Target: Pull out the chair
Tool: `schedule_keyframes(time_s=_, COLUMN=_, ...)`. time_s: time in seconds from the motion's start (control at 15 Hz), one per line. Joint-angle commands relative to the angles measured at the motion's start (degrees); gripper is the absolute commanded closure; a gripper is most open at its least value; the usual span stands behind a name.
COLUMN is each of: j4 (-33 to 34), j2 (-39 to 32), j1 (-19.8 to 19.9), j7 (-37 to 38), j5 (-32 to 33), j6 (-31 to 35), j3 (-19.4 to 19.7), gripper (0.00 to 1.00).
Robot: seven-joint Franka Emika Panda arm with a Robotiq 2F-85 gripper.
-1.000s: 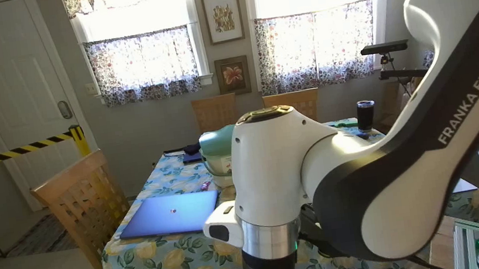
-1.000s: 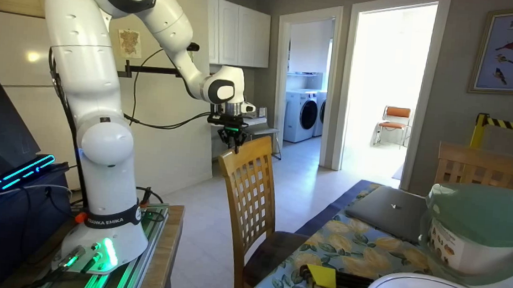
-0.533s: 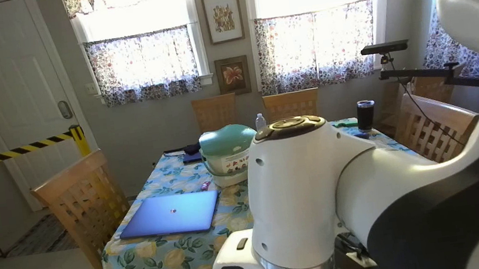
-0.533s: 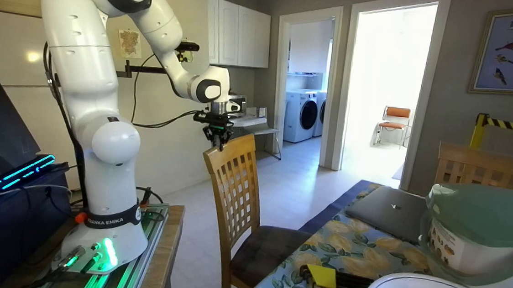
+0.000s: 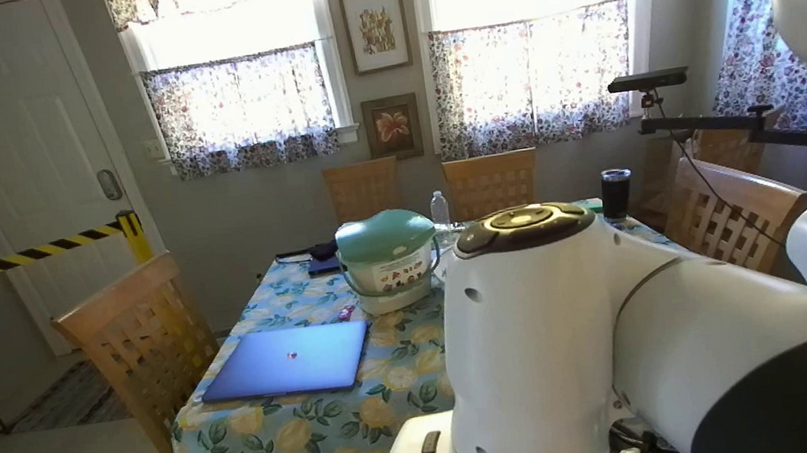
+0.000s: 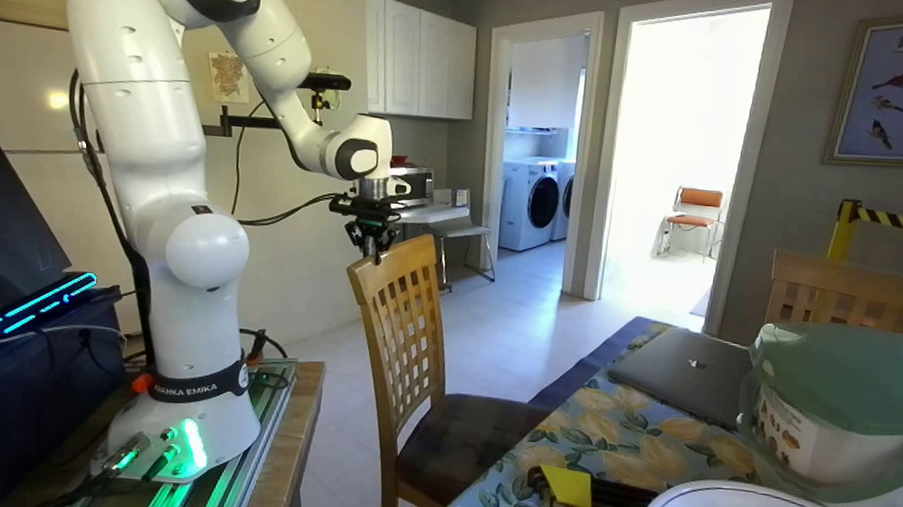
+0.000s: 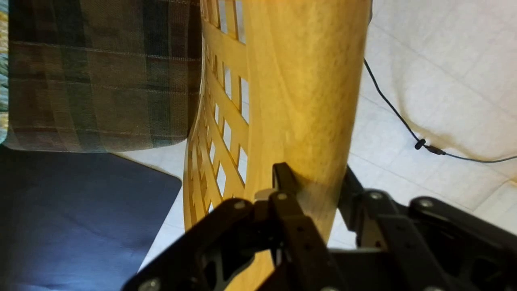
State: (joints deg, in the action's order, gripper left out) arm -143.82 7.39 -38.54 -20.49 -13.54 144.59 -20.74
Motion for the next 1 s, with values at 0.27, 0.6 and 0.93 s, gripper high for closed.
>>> schedule_keyframes(time_s=0.27, j4=0.4, j2=3.8, j1=-1.0, j7=1.1, j5=0.8, j6=-2.7, j3=-2.4, gripper=0.45)
schedule_keyframes(time_s=0.6, j4=0.1, j2=4.2, j1=-0.5, j7=5.7, j5=6.1, j6=-2.5, j3=-3.6, gripper=0.45)
schedule_keyframes(time_s=0.93, j4=-0.5, j2=5.2, j1=-0.1, j7=9.3, j5=11.5, j6=-0.7, j3=-5.5, gripper=0.29)
